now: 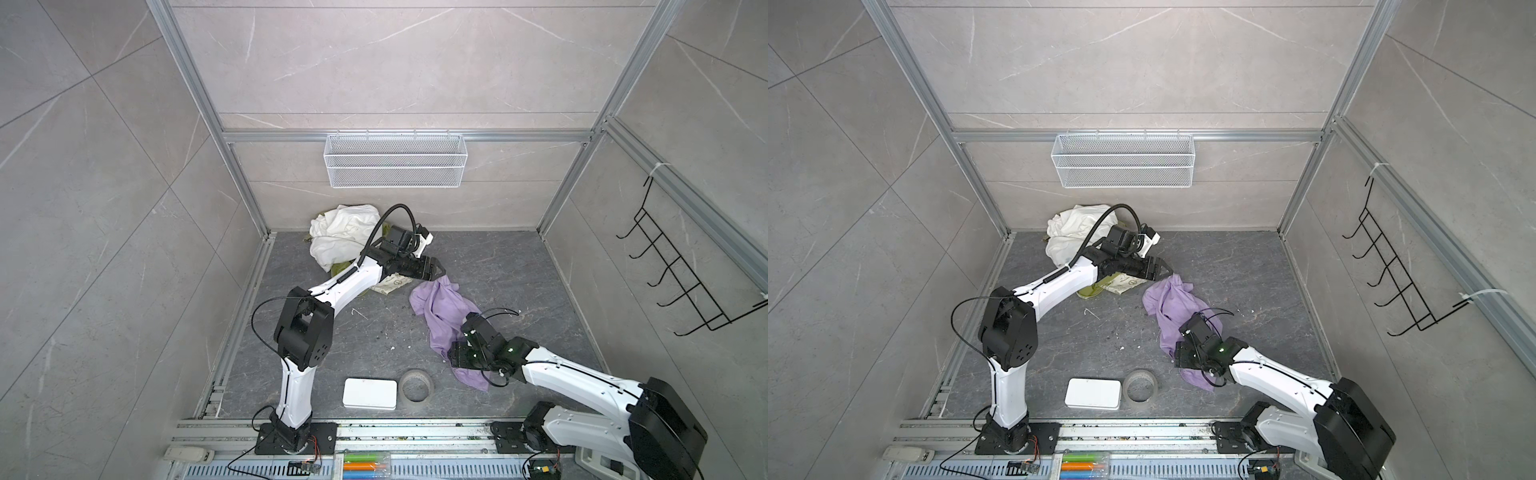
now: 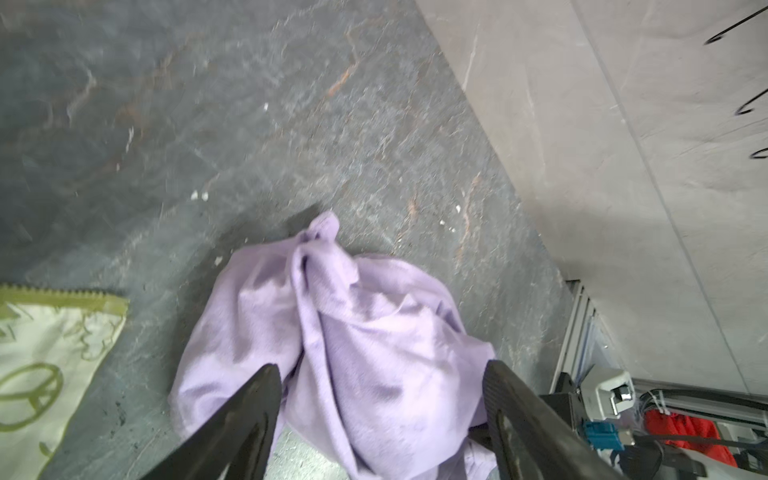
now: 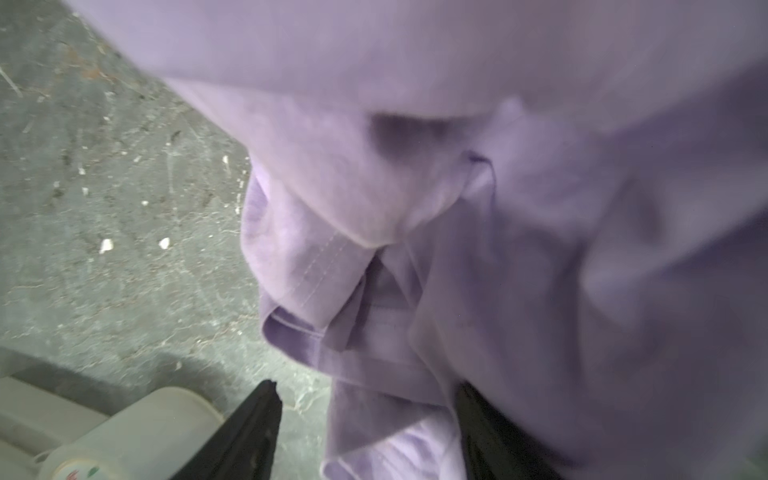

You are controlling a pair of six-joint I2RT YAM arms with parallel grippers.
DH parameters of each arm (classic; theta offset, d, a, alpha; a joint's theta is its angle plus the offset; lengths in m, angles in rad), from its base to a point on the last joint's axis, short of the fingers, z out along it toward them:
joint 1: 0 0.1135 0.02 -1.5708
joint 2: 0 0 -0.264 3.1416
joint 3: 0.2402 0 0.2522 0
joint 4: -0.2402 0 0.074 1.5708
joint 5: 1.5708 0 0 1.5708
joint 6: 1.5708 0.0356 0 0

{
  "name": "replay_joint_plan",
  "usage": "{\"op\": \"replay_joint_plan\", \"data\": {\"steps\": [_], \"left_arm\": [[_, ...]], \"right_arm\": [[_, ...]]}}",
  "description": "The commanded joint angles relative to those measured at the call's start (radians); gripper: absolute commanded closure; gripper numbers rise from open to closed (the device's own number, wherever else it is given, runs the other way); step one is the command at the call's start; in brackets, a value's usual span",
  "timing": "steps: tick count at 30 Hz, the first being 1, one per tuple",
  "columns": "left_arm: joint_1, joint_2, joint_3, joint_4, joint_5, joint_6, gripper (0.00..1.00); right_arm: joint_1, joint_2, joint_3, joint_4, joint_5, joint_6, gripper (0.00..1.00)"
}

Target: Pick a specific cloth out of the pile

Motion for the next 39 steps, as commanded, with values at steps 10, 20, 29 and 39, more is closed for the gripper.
{"op": "replay_joint_plan", "data": {"steps": [10,20,29,39], "left_arm": [[-0.014,0.036,-0.064,0.061,0.077,-0.078,0.24],[-0.016,0.111,0.002,0.083,0.103,-0.109,0.24],[0.003,0.08,-0.019,0.025,-0.028,-0.091,0.24],[0.008,0.151,0.044,0.044,-0.079,-0.131,0.23]], "right_arm": [[0.005,0.116,-0.056,0.224,0.027,0.037,0.36],[-0.038,0.21,-0.042,0.343,0.014,0.045,0.36],[-0.085,0.239,-0.045,0.405,-0.016,0.058,0.36],[-0.089,0.216,-0.061,0.408,-0.01,0.06,0.35]]}}
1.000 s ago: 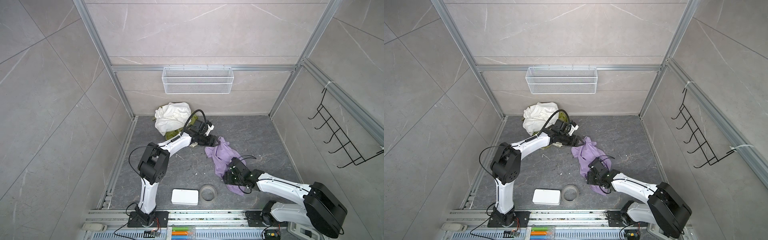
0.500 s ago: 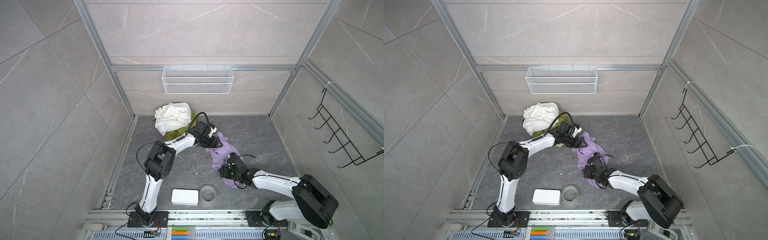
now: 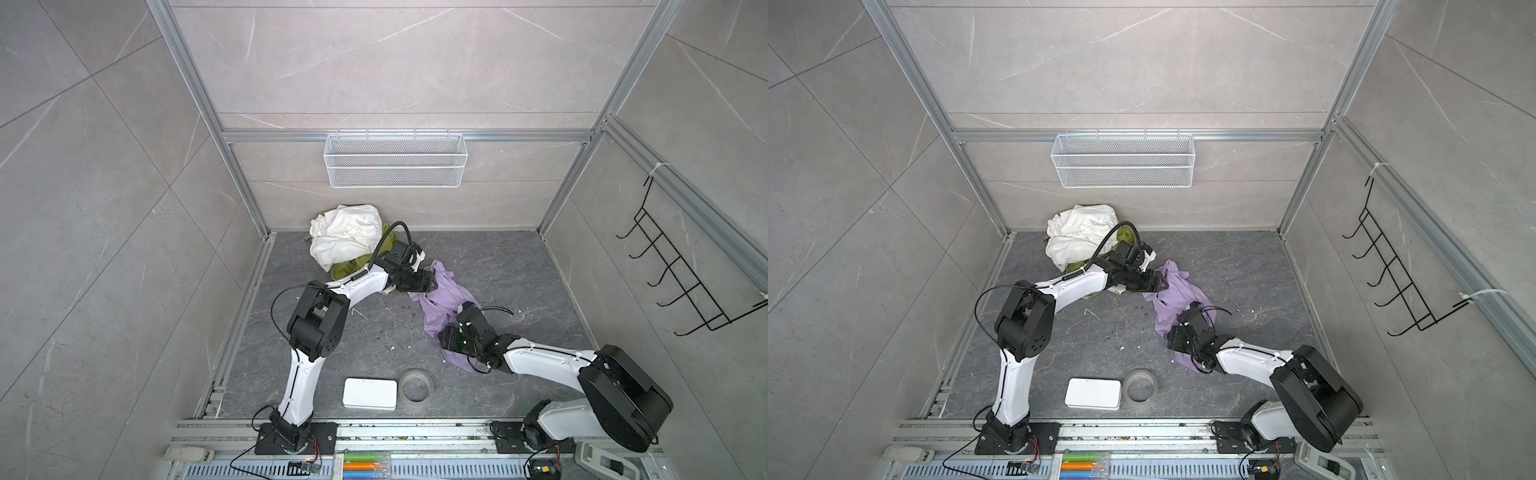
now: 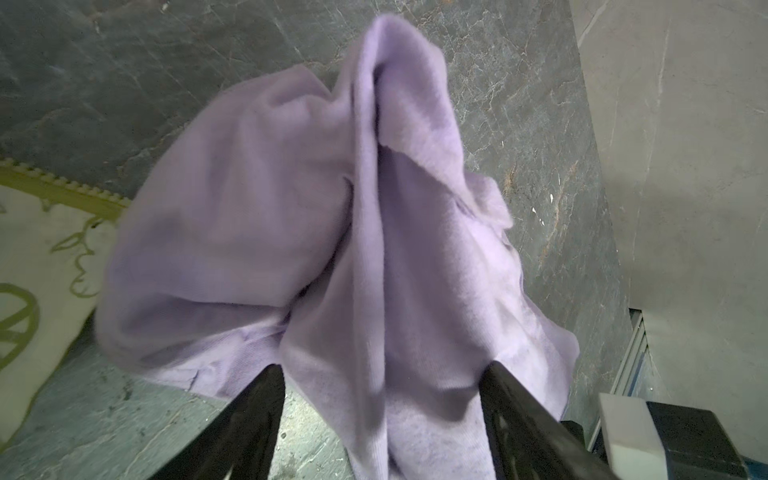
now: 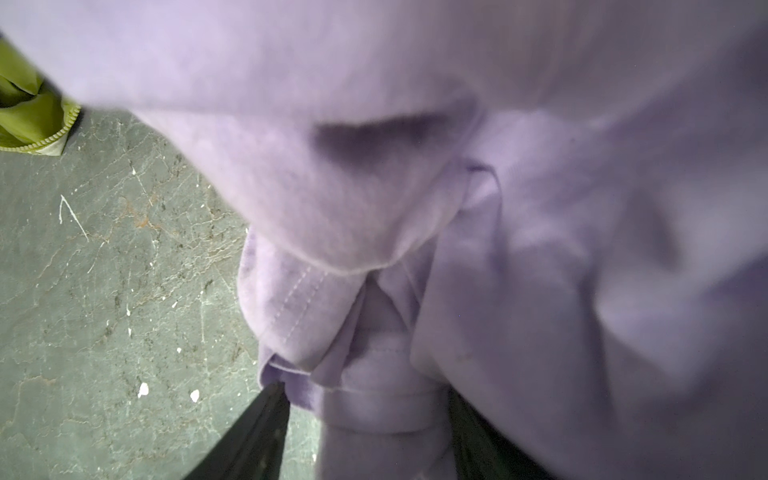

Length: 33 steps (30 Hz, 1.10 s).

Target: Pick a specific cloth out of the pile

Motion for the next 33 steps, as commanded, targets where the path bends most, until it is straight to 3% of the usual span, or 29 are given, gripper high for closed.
{"op": "replay_joint_plan", "data": {"steps": [1,9,26,33], "left_arm": [[0.004,0.041,0.082,0.022,0.011,-0.03,0.23],[-0.013,0.168,0.234,0.043,0.112,-0.065,0.24],[-0.057,0.344,0.508,0.018,0.175,-0.105,0.24],[-0.034,0.243,0.418,-0.01,0.114,-0.031,0.23]], "right_arm": [[-0.006,0.002,-0.027,-0.033,-0.001,0.016,0.35],[-0.007,-0.025,-0.033,-0.042,0.023,0.014,0.35],[-0.03,-0.029,-0.015,-0.041,0.054,-0.013,0.3],[-0.031,-0.096,0.022,-0.127,0.081,-0.061,0.22]]}}
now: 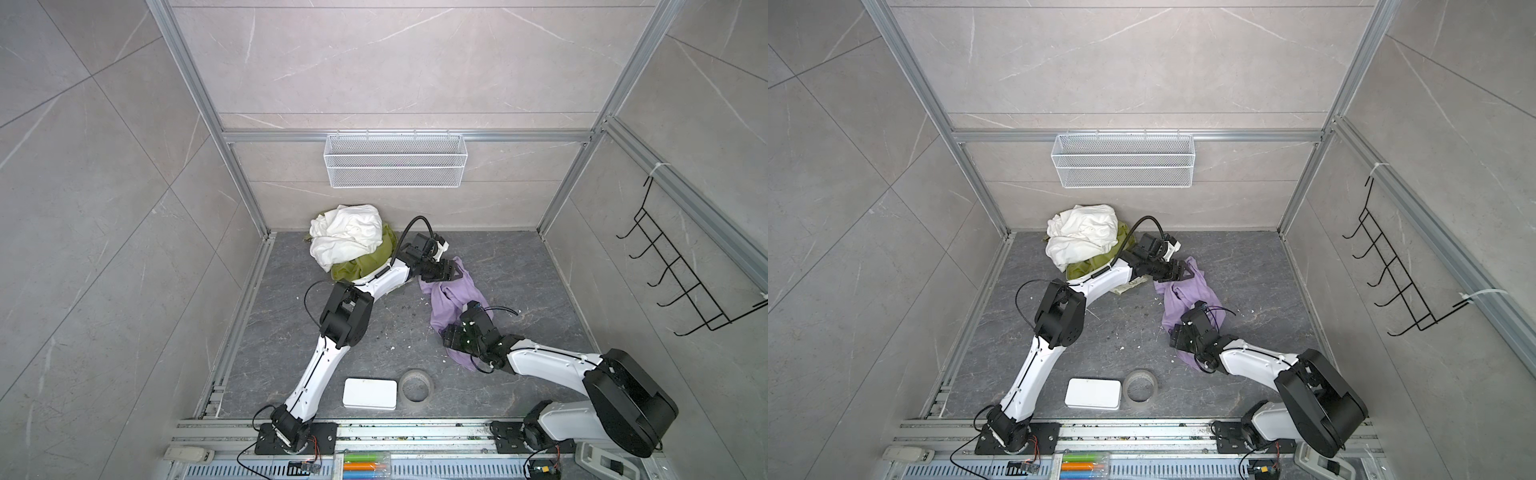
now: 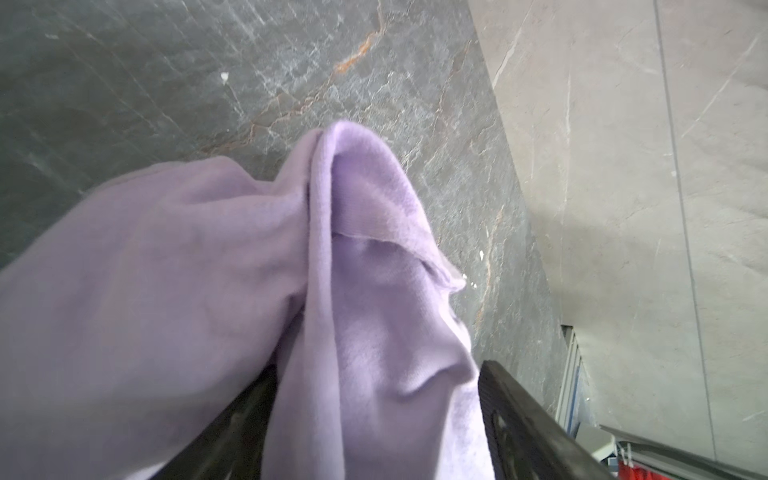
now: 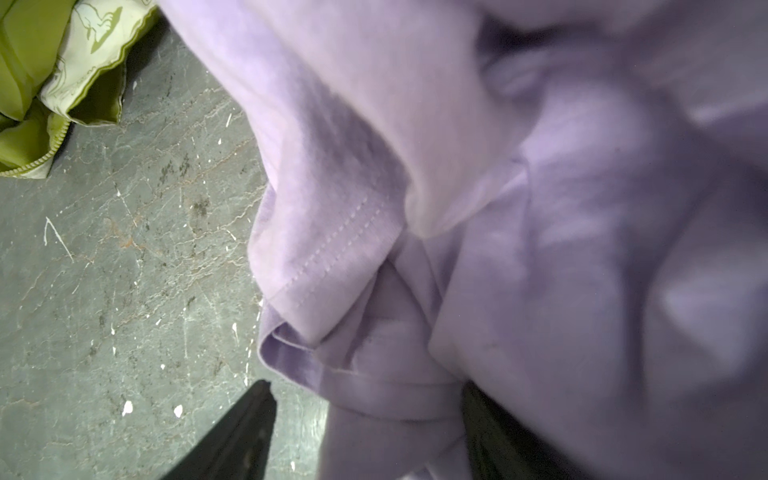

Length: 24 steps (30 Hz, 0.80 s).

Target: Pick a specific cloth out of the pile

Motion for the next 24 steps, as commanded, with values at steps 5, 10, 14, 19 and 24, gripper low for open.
{"op": "replay_joint_plan", "data": {"steps": [5,10,14,19,24], "left_arm": [[0.052,-0.212,-0.106,-0.033,-0.069,0.093,0.23],[0.077,-0.341,-0.216,-0.033,-0.133,0.136,0.22],[0.094,-0.464,-0.337,0.003,-0.178,0.162,0.2],[0.141,-0.619,-0.509,0.059,-0.229,0.163,0.2],[0.19,-0.756,-0.683,0.086,-0.419,0.151,0.2]], "right_arm": [[-0.011,-0.156,0.116,-0.228,0.101,-0.133,0.15],[-0.015,-0.226,0.208,-0.323,0.147,-0.217,0.12],[-0.048,-0.212,0.27,-0.321,0.198,-0.299,0.1],[-0.137,-0.151,0.323,-0.236,0.293,-0.403,0.09],[-0.23,-0.055,0.346,-0.079,0.395,-0.408,0.07]]}}
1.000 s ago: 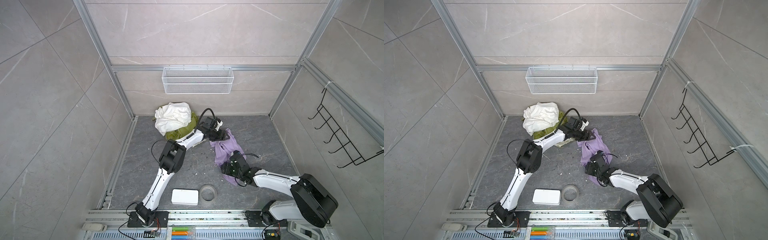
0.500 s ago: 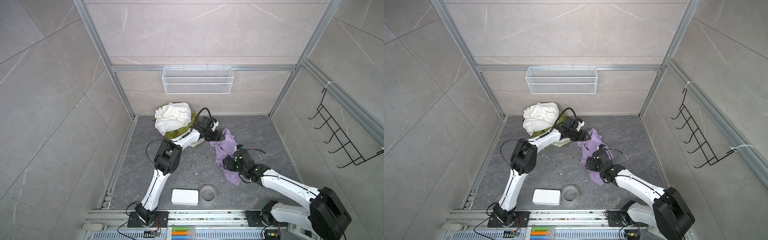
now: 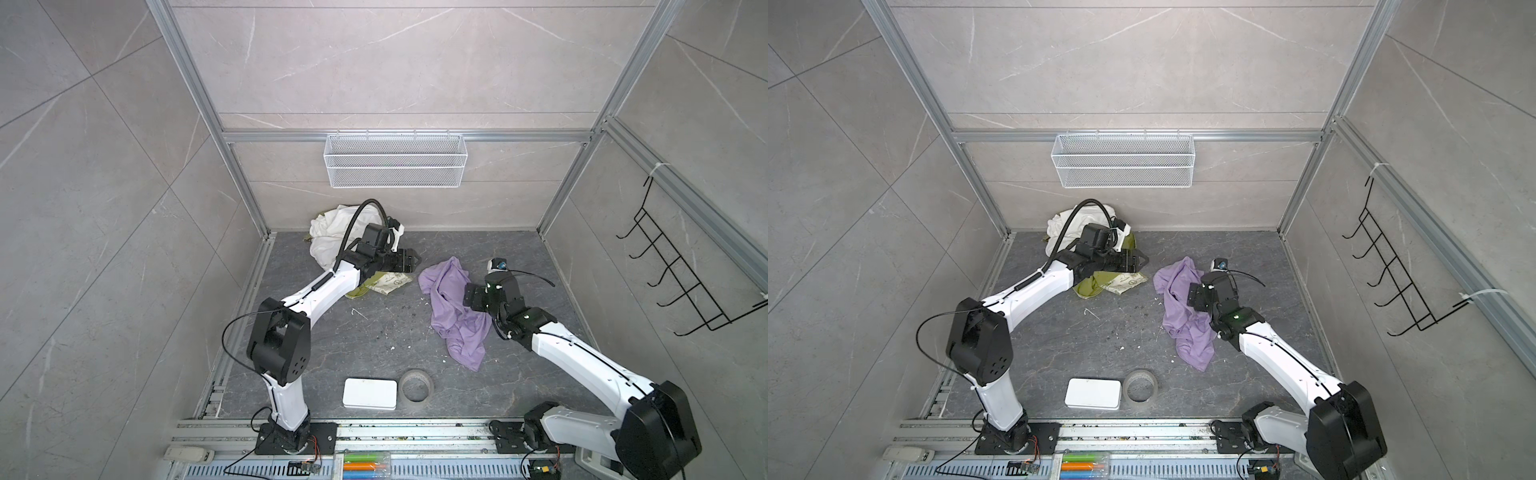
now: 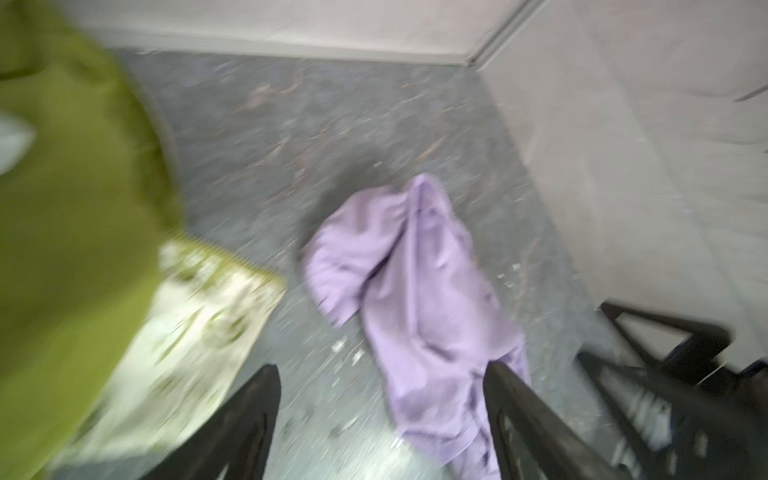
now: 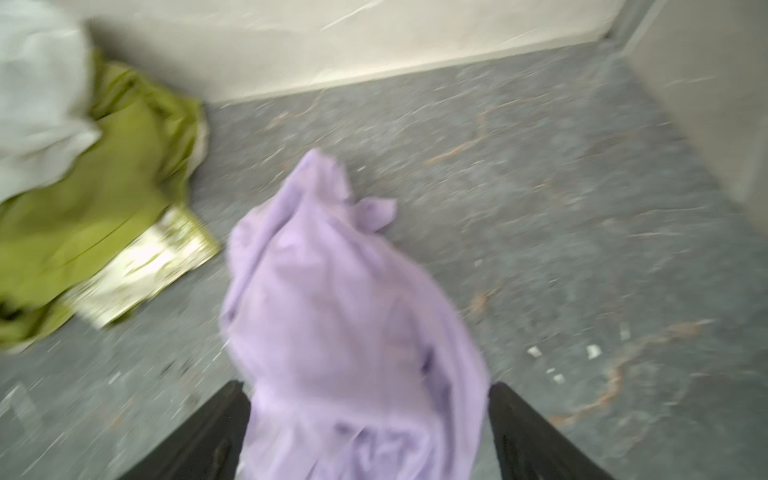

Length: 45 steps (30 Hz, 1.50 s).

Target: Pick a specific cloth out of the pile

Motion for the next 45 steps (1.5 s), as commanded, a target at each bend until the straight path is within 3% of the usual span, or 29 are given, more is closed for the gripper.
{"op": "replay_joint_plan", "data": {"steps": [1,4,7,13,15,18,22,24,30,34,38,41,45], "left_arm": [[0.034,-0.088,-0.056,0.003,-0.202,0.03,0.21],[0.056,-0.163,-0.154,0.011,-0.382,0.078,0.21],[0.091,-0.26,-0.303,0.106,-0.487,0.11,0.22],[0.183,-0.355,-0.525,0.231,-0.594,0.197,0.29],[0.223,-0.366,-0.607,0.312,-0.624,0.227,0.31],[0.287,-0.354,-0.704,0.439,-0.645,0.267,0.33],[0.376,-0.328,-0.696,0.429,-0.581,0.264,0.34],[0.391,-0.324,-0.694,0.424,-0.575,0.312,0.34],[0.481,-0.312,-0.756,0.474,-0.504,0.393,0.34],[0.545,-0.258,-0.771,0.549,-0.435,0.338,0.34],[0.547,-0.235,-0.798,0.602,-0.388,0.355,0.35],[0.558,-0.25,-0.85,0.679,-0.367,0.353,0.33],[0.561,-0.28,-0.905,0.745,-0.363,0.351,0.33]], "right_arm": [[-0.037,0.073,0.035,0.134,0.131,-0.058,0.06],[-0.063,0.133,-0.011,0.316,0.204,-0.163,0.01],[-0.087,0.199,-0.039,0.45,0.252,-0.27,0.0],[-0.219,0.249,-0.109,0.558,0.229,-0.214,0.0],[-0.258,0.249,-0.094,0.52,0.196,-0.177,0.0],[-0.268,0.262,-0.125,0.642,0.184,-0.215,0.0],[-0.266,0.222,-0.18,0.713,0.093,-0.252,0.0],[-0.259,0.179,-0.198,0.662,0.051,-0.257,0.01],[-0.166,0.136,-0.237,0.655,0.143,-0.349,0.02],[-0.14,0.131,-0.256,0.671,0.158,-0.388,0.01],[-0.141,0.138,-0.304,0.748,0.189,-0.398,0.0],[-0.177,0.176,-0.3,0.72,0.149,-0.36,0.0],[-0.208,0.242,-0.37,0.887,0.114,-0.339,0.01]]}}
